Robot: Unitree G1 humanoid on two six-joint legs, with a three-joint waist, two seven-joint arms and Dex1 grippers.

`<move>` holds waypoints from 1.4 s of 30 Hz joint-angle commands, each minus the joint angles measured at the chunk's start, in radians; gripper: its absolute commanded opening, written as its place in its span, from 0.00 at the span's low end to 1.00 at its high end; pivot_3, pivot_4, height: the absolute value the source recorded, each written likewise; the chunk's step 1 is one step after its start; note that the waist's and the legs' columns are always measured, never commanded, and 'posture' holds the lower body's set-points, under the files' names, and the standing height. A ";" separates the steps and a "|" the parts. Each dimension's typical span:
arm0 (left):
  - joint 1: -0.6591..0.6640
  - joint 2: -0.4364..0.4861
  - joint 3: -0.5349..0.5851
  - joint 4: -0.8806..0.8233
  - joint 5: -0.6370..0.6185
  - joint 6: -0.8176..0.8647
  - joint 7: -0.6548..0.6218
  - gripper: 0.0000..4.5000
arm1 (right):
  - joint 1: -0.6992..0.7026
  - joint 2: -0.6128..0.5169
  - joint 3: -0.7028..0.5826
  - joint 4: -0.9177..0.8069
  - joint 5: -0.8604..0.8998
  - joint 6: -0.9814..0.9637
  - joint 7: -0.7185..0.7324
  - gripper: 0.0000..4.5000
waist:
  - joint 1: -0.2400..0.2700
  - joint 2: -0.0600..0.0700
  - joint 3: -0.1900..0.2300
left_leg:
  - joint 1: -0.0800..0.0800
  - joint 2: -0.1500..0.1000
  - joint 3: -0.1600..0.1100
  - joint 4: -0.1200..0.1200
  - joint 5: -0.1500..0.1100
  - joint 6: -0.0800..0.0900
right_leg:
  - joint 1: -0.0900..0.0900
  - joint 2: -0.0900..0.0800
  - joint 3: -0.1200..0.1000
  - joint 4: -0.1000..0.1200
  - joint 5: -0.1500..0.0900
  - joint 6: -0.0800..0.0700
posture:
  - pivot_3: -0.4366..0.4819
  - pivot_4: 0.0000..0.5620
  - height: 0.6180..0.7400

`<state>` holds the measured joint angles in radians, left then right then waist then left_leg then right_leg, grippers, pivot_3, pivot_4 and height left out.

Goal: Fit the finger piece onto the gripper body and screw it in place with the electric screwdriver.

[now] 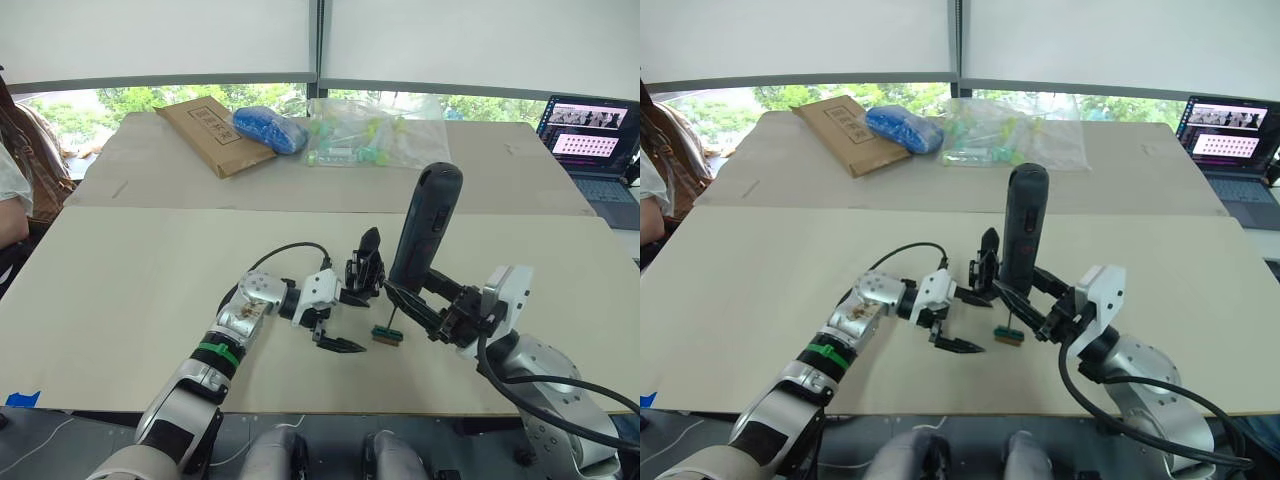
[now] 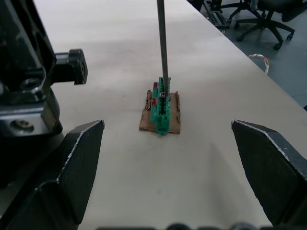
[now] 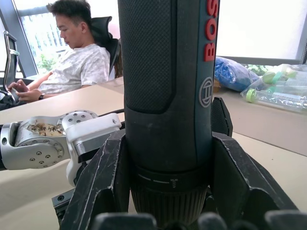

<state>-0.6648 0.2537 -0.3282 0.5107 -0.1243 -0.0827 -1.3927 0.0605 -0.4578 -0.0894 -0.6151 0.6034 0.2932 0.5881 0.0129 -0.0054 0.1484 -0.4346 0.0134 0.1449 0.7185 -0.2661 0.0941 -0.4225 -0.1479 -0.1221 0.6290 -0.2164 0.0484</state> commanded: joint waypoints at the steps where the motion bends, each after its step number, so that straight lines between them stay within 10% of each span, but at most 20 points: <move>1: 0.007 0.003 0.004 -0.047 -0.024 0.014 -0.014 1.00 | -0.017 -0.007 -0.014 -0.065 0.012 -0.005 -0.009 0.42 | 0.000 0.000 0.000 | 0.000 0.000 0.000 0.000 0.000 0.000 | 0.000 0.000 0.000 0.000 0.000 0.000 | 0.48 0.27 0.93; 42: -0.002 -0.009 0.009 -0.039 -0.018 0.003 -0.009 1.00 | 0.010 -0.027 -0.057 -0.101 0.087 0.055 -0.008 0.42 | 0.000 0.000 0.000 | 0.000 0.000 0.000 0.000 0.000 0.000 | 0.000 0.000 0.000 0.000 0.000 0.000 | 0.48 0.27 0.93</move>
<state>-0.6555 0.2507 -0.3282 0.4884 -0.1247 -0.0642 -1.4017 0.0854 -0.4809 -0.1005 -0.6417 0.6521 0.3732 0.5824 0.0129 -0.0055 0.1484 -0.4346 0.0134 0.1448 0.7184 -0.2662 0.0942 -0.4225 -0.1479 -0.1220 0.6289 -0.2164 0.0484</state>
